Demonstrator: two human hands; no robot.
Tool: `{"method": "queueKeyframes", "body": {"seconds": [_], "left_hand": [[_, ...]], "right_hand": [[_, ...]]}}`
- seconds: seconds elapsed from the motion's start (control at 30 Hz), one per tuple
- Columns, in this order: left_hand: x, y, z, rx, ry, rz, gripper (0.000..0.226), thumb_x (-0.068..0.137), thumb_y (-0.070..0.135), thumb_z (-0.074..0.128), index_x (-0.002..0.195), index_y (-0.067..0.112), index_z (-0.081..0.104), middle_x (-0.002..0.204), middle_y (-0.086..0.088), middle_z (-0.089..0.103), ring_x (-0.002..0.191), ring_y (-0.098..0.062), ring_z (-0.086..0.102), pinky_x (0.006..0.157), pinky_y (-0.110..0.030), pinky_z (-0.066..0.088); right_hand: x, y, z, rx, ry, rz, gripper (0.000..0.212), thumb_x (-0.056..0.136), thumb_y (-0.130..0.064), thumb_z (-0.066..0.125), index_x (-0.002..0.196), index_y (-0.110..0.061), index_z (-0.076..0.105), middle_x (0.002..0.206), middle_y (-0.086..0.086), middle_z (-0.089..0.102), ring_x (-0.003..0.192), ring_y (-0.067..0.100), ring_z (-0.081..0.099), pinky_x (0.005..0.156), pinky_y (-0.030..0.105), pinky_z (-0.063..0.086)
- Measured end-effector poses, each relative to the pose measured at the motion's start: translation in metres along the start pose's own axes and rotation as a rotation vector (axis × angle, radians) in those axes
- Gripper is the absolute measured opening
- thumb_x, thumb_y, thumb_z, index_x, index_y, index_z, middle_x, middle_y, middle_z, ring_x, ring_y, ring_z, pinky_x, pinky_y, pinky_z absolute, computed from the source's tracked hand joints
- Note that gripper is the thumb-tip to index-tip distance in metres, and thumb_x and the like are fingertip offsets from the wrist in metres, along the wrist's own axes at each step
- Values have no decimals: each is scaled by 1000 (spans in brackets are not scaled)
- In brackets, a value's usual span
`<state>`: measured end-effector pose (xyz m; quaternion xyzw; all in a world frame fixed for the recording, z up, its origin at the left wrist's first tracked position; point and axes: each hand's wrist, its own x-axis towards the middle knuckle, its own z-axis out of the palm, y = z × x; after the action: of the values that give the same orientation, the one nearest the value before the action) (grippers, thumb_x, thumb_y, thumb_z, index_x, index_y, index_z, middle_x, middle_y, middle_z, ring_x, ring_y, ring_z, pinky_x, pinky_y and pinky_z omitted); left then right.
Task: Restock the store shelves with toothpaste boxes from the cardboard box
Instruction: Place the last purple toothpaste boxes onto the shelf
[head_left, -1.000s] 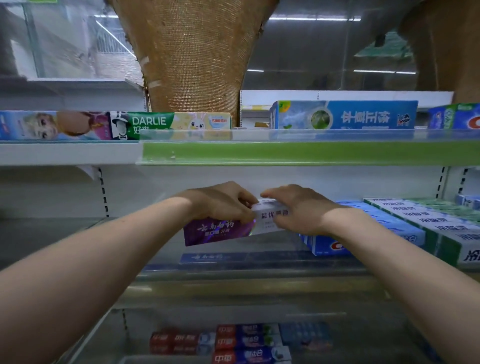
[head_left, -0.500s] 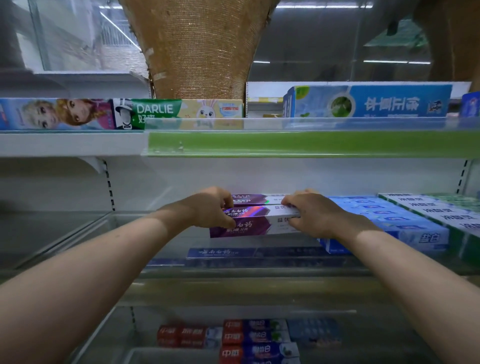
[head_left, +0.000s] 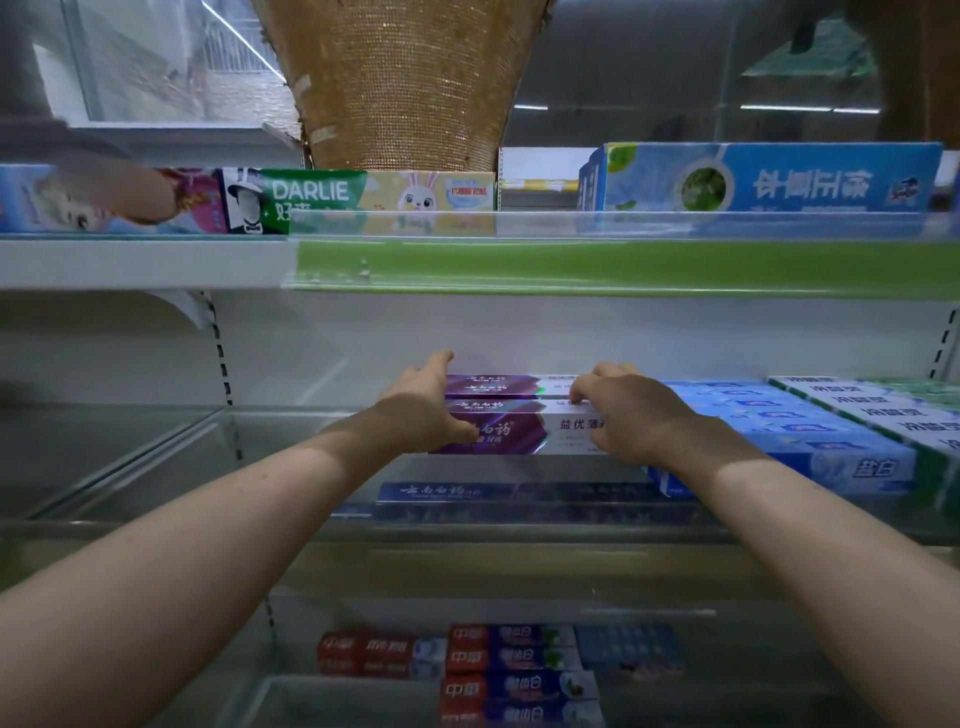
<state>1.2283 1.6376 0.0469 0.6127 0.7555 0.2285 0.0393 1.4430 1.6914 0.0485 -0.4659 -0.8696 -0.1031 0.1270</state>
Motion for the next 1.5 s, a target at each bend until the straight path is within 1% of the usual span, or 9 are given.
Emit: {"method": "queueKeyframes", "body": {"seconds": [0.2, 0.47, 0.63, 0.77, 1.03, 1.17, 1.27, 1.4, 1.5], "left_hand": [[2, 4, 10, -48, 53, -1, 91, 76, 35, 78, 148, 20, 24, 138, -9, 48, 121, -28, 50, 102, -39, 42], [-3, 7, 12, 64, 83, 6, 44, 85, 38, 68, 122, 18, 54, 118, -7, 62, 106, -26, 57, 84, -29, 44], [-6, 12, 18, 333, 189, 114, 45, 86, 38, 64, 123, 16, 50, 119, -9, 44, 113, -27, 45, 89, -36, 44], [-10, 13, 23, 424, 235, 176, 40, 87, 34, 63, 119, 14, 49, 118, -8, 45, 113, -26, 43, 83, -37, 44], [-12, 18, 27, 465, 276, 175, 35, 88, 29, 62, 116, 12, 48, 116, -7, 46, 109, -26, 44, 77, -35, 44], [-11, 19, 28, 461, 276, 157, 32, 89, 23, 61, 116, 13, 47, 117, -8, 46, 111, -26, 44, 73, -33, 40], [-14, 19, 26, 476, 289, 162, 33, 89, 27, 59, 116, 12, 50, 118, -9, 47, 113, -28, 43, 78, -34, 39], [-29, 38, 19, 421, 334, 240, 30, 91, 34, 56, 114, 15, 55, 116, -7, 53, 110, -27, 48, 79, -33, 37], [-48, 63, 18, 382, 354, 334, 22, 93, 33, 51, 105, 17, 60, 106, -6, 62, 99, -30, 57, 72, -32, 39]], "right_hand": [[3, 0, 7, -54, 73, 49, 27, 90, -9, 53, 116, -16, 51, 115, 5, 50, 109, 23, 45, 77, 31, 42], [4, -2, 9, -201, 99, 50, 30, 93, -15, 52, 123, -17, 51, 118, 7, 52, 109, 26, 49, 84, 33, 41], [3, -1, 2, -220, 120, 38, 28, 93, -14, 52, 121, -19, 59, 119, 5, 54, 110, 25, 50, 77, 31, 38], [0, -2, 4, -215, 124, 27, 22, 95, -17, 53, 115, -18, 62, 112, 4, 57, 100, 24, 54, 71, 30, 43], [2, -3, 3, -245, 152, 62, 11, 94, -10, 50, 101, -11, 58, 105, 7, 57, 94, 26, 53, 66, 32, 35], [2, -6, 2, -241, 154, 86, 14, 94, -10, 49, 105, -9, 57, 108, 8, 55, 94, 27, 50, 67, 31, 32], [0, -11, -2, -207, 139, 79, 20, 94, -13, 52, 113, -14, 60, 114, 7, 55, 103, 26, 53, 70, 31, 36], [-15, -15, -10, -177, 129, 52, 19, 95, -16, 47, 104, -13, 64, 108, 7, 56, 88, 27, 49, 66, 30, 32], [-34, -8, -17, -148, 193, 35, 24, 95, -17, 43, 102, -12, 66, 106, 8, 60, 94, 30, 56, 65, 30, 33]]}}
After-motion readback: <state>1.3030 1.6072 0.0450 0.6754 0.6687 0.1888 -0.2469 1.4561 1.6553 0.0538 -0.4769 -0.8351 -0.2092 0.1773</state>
